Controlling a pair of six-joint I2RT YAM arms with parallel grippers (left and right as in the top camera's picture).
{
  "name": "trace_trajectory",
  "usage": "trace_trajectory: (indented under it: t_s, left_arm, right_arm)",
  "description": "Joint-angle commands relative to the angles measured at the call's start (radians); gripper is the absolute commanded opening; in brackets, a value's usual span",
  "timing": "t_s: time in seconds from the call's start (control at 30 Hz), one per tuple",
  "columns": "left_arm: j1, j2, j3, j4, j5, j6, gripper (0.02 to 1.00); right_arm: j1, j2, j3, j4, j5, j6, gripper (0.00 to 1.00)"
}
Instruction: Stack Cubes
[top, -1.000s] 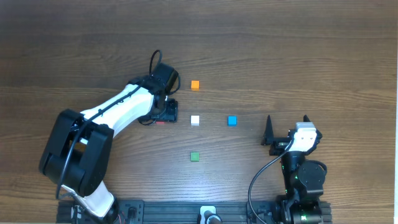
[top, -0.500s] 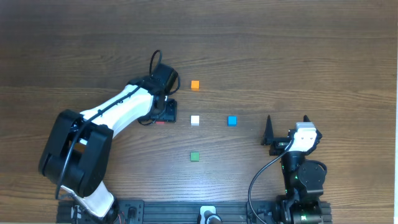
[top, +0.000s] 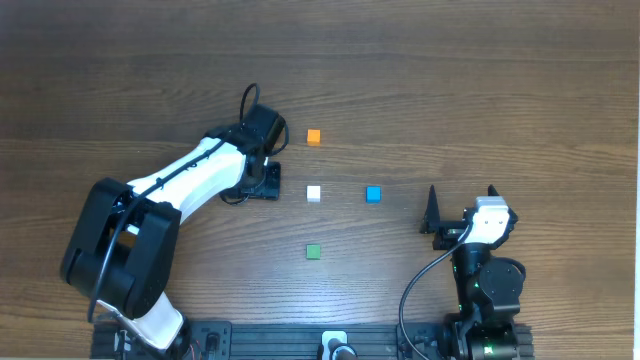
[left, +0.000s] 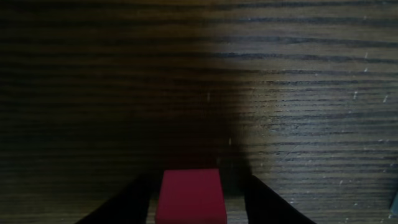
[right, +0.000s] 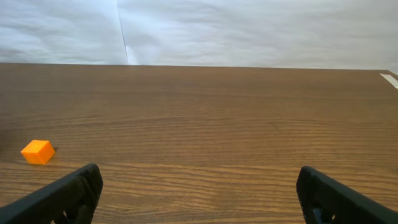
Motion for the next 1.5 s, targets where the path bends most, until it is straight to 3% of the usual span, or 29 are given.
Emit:
trace_trajectory:
  t_s: [0.03,0.47,0.7,1.07,1.5]
  left_arm:
    - [-0.001,-0.029,-0.016,-0.003,0.018,0.01,0.463]
    - [-0.001,-0.036,-0.016,-0.003,0.025,-0.002,0.205]
    - [-0.058,-0.068,0.005,-0.003,0.036,-0.141,0.097]
    - [-0.24,-0.065,0.192,-0.103,-0.018,-0.321,0.042]
    - [-0.281,-0.017,0.205,-0.082,-0.024,-0.367,0.04]
  right_arm:
    - [-0.007,-0.008,-0.009,0.002,-0.005,-0.005,0.993]
    - [-0.007,-0.008,-0.009,0.002,-0.005,-0.005,0.993]
    - [-0.007,-0.008,-0.009,0.002,-0.005,-0.005,0.993]
    - [-0.007,-0.008,-0.009,0.002,-0.005,-0.005,0.993]
    - [-0.007,-0.008,-0.009,0.002,-0.005,-0.005,0.991]
